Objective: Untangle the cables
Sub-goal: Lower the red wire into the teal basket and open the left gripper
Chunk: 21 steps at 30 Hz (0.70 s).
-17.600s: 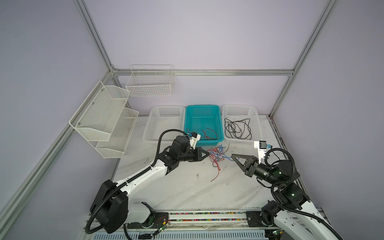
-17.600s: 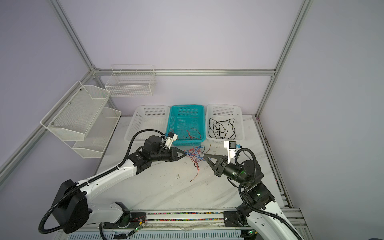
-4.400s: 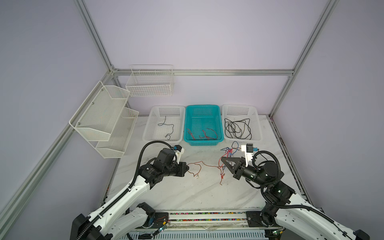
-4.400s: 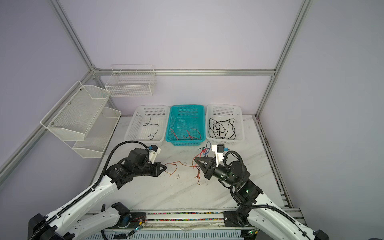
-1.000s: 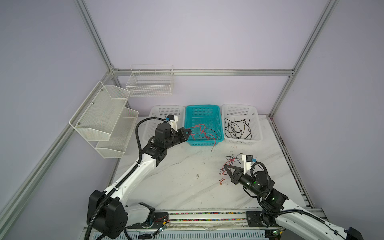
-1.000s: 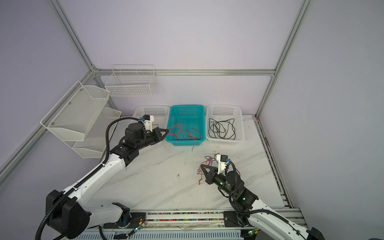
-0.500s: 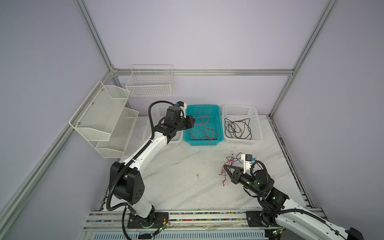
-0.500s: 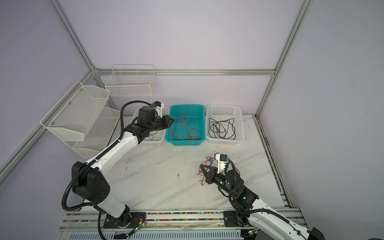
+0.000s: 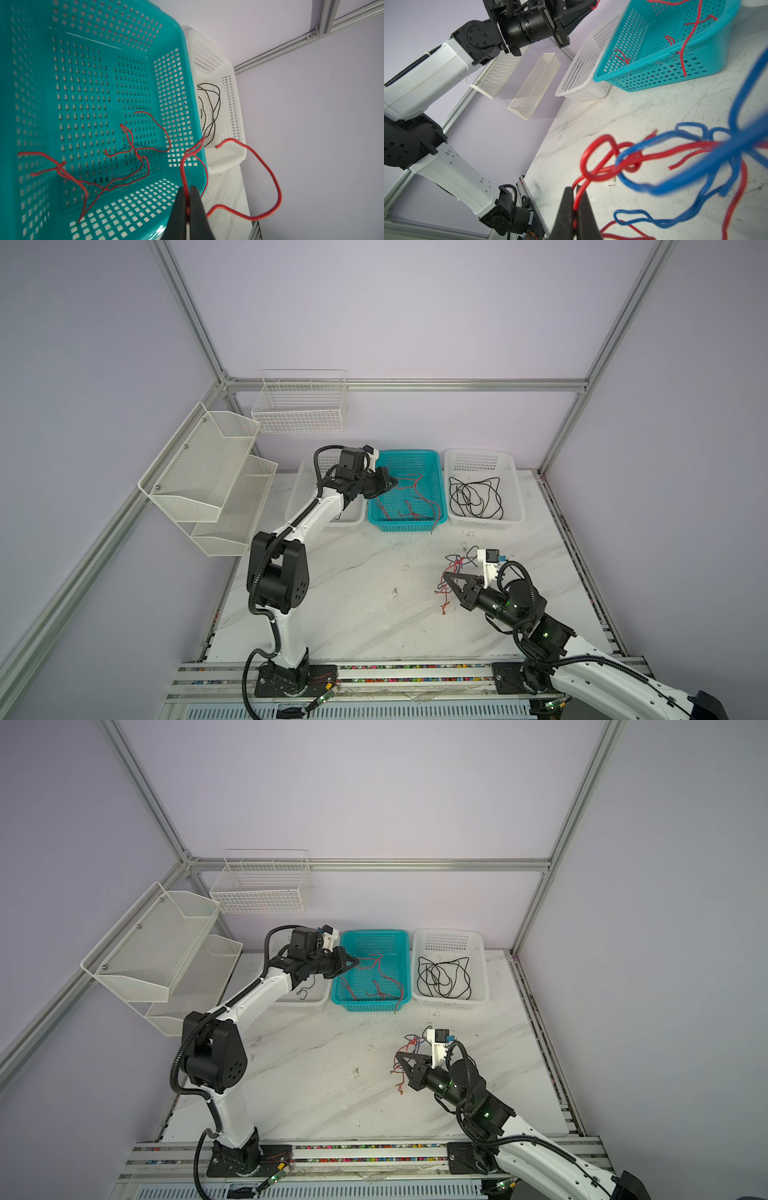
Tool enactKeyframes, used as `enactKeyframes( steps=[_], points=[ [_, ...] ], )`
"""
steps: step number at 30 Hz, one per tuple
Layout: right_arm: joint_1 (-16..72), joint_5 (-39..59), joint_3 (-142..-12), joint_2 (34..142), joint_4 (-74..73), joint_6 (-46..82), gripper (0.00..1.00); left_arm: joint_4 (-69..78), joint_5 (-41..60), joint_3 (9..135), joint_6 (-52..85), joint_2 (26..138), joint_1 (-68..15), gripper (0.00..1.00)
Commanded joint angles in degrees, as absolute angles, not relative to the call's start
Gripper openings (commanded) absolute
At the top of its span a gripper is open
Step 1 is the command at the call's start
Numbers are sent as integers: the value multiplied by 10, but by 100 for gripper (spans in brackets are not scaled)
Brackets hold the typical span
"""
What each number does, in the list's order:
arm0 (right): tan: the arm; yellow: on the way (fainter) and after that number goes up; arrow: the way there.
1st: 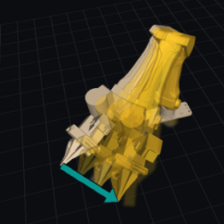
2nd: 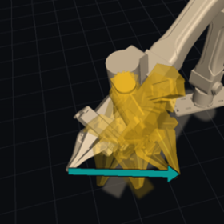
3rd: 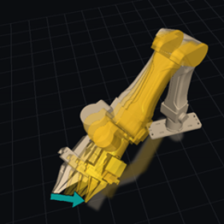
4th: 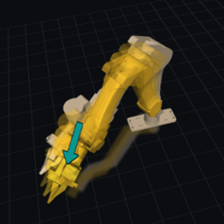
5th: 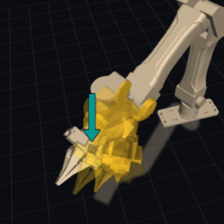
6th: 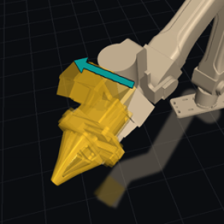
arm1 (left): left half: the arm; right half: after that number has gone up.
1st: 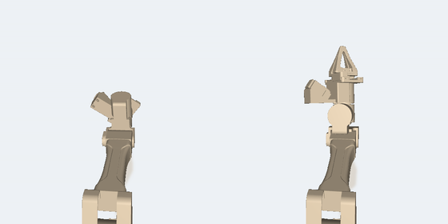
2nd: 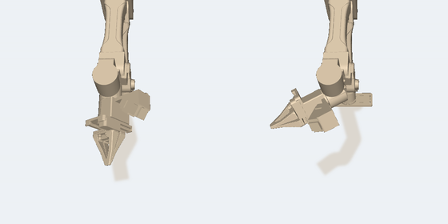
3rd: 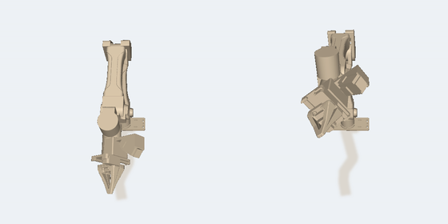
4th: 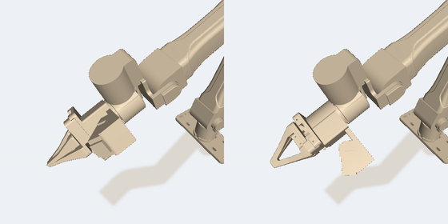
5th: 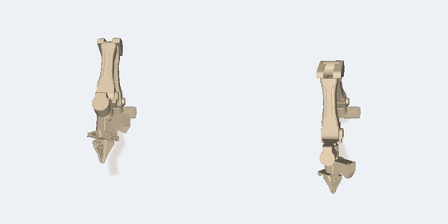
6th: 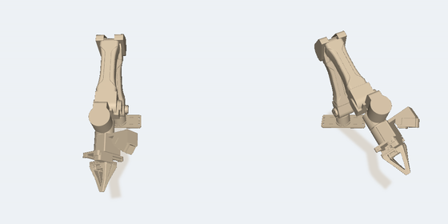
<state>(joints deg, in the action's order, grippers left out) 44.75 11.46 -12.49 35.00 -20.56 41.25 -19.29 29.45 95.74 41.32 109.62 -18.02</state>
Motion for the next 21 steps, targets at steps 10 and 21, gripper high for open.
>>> enactKeyframes(
  steps=[10, 21],
  points=[
    [450, 132, -133, 353, -244, 404, 0, -194, 361, 1093, 461, 1105, -162, 0],
    [450, 139, -130, 363, -252, 402, 0, -225, 325, 1106, 431, 1079, -159, 0]
  ],
)
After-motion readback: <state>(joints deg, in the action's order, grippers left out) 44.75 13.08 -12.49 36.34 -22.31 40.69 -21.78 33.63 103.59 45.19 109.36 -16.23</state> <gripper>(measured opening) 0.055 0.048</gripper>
